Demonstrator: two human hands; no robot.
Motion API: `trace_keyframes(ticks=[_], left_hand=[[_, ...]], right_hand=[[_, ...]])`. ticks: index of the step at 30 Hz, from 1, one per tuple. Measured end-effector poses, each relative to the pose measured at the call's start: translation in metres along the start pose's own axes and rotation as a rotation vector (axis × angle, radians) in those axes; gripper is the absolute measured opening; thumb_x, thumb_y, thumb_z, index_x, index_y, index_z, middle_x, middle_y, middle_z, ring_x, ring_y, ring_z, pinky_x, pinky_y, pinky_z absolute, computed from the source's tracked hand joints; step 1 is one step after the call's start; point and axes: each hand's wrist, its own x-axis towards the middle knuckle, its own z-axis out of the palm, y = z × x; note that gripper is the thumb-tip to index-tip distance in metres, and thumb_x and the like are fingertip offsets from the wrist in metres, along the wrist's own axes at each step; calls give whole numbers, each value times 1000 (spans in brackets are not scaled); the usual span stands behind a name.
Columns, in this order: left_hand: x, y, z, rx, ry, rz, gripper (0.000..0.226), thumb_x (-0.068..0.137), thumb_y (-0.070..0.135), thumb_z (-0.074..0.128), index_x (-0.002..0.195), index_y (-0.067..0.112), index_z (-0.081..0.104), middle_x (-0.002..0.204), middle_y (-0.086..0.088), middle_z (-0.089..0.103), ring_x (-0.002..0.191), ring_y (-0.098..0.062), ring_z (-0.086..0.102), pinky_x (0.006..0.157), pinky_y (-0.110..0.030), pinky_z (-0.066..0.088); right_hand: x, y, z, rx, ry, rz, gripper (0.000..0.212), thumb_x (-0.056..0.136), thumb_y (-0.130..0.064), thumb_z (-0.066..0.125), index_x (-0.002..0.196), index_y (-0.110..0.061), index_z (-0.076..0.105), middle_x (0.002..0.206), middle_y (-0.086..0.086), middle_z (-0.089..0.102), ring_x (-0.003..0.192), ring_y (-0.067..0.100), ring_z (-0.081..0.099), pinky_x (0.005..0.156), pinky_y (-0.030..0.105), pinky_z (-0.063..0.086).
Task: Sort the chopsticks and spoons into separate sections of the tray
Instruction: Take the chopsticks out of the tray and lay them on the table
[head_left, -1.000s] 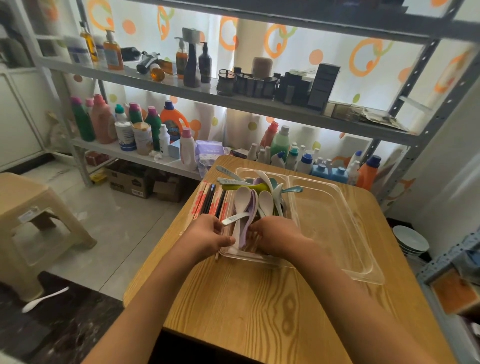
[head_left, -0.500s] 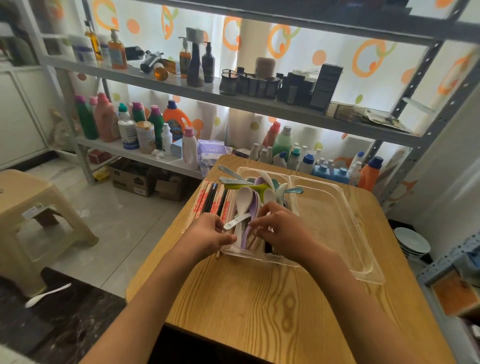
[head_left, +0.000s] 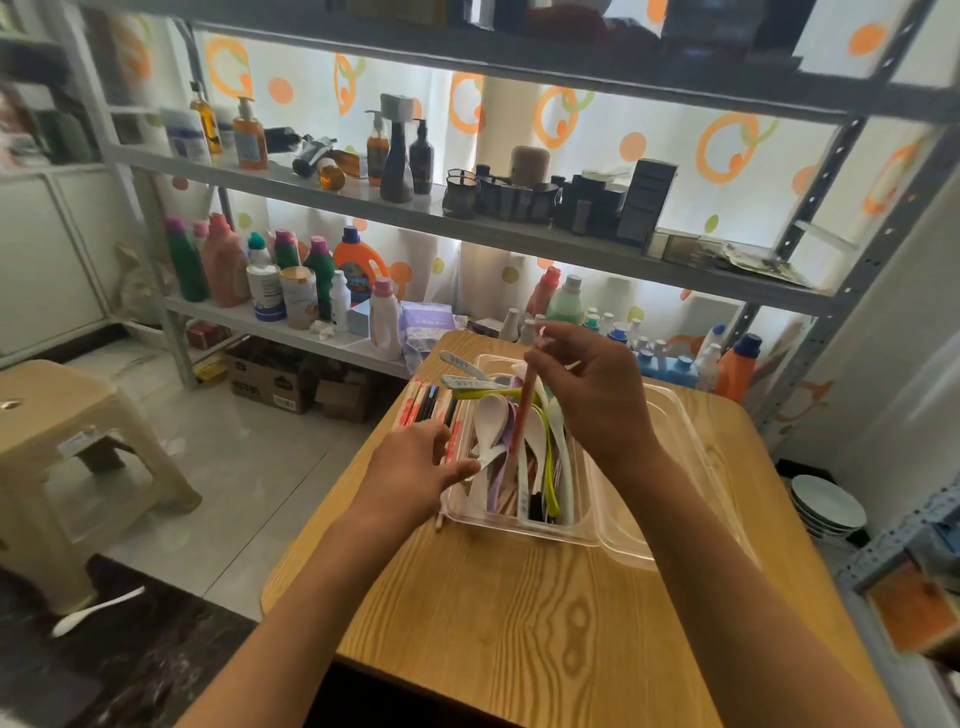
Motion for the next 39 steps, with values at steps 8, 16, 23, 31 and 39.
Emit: trace_keyframes(ticks=[8,16,23,31,39], left_hand=[[-15,21,-22,-291,85,298,27,92,25,62,118,29,67,95,27,62,90,11,58,70,-9,46],[-17,4,-33,-306,187,256,20,86,16,70,104,25,72,91,14,70,84,7,62,66,-7,48],[6,-46,-30,-149,268,-73,17,82,17,75,98,19,71,82,9,68,75,0,63,64,-16,48],[30,-67,-1,14,180,-135,6,82,16,75,88,16,73,83,3,68,78,-9,64,66,-20,47],[37,-73,16,196,90,-141,8,83,24,73,90,20,74,88,4,70,77,-7,61,70,-24,50]], right_hand=[[22,-28,-10,268,129,63,21,94,-13,65,113,-5,71,90,-13,70,81,-4,68,65,8,52],[20,-26,11,339,35,154,30,94,-18,65,121,-7,64,92,-9,71,80,5,71,60,17,55],[1,18,35,-202,-154,202,19,92,-19,67,109,-15,73,96,-1,72,82,11,66,67,19,48],[-18,54,52,-643,-493,359,12,92,-27,61,93,-19,71,81,-1,68,75,16,65,69,33,58],[-31,68,61,-708,-714,307,10,89,-28,67,98,-24,70,82,-6,67,76,12,66,75,33,59]])
